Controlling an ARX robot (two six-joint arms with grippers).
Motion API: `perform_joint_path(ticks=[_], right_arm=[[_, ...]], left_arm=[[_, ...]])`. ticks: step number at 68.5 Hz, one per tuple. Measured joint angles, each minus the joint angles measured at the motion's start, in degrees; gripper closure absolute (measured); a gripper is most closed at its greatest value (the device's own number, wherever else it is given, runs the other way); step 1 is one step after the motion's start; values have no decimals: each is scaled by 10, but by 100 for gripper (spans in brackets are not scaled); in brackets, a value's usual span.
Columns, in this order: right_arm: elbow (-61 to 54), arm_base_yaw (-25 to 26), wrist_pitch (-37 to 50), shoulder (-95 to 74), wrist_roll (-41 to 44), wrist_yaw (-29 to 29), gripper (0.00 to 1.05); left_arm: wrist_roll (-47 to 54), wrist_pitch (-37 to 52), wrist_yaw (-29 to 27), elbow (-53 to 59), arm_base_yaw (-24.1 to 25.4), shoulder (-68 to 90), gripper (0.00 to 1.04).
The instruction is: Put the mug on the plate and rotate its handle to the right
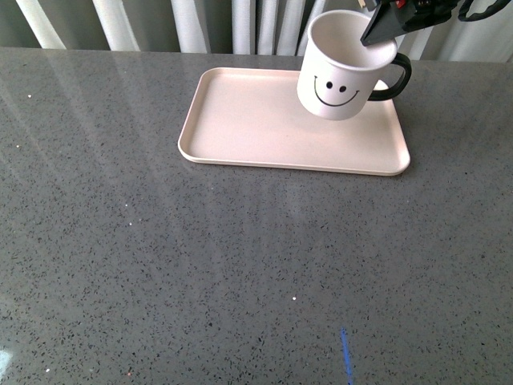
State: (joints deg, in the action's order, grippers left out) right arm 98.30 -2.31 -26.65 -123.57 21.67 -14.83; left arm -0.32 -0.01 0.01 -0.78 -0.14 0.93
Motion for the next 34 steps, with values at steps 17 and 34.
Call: perform_joint_path(ticks=[17, 34], right_arm=[[31, -19, -9, -50, 24, 10, 103], [43, -29, -12, -69, 25, 9, 103]], left_arm=[[0, 0, 0, 0, 0, 0, 9], [0, 0, 0, 0, 0, 0, 9]])
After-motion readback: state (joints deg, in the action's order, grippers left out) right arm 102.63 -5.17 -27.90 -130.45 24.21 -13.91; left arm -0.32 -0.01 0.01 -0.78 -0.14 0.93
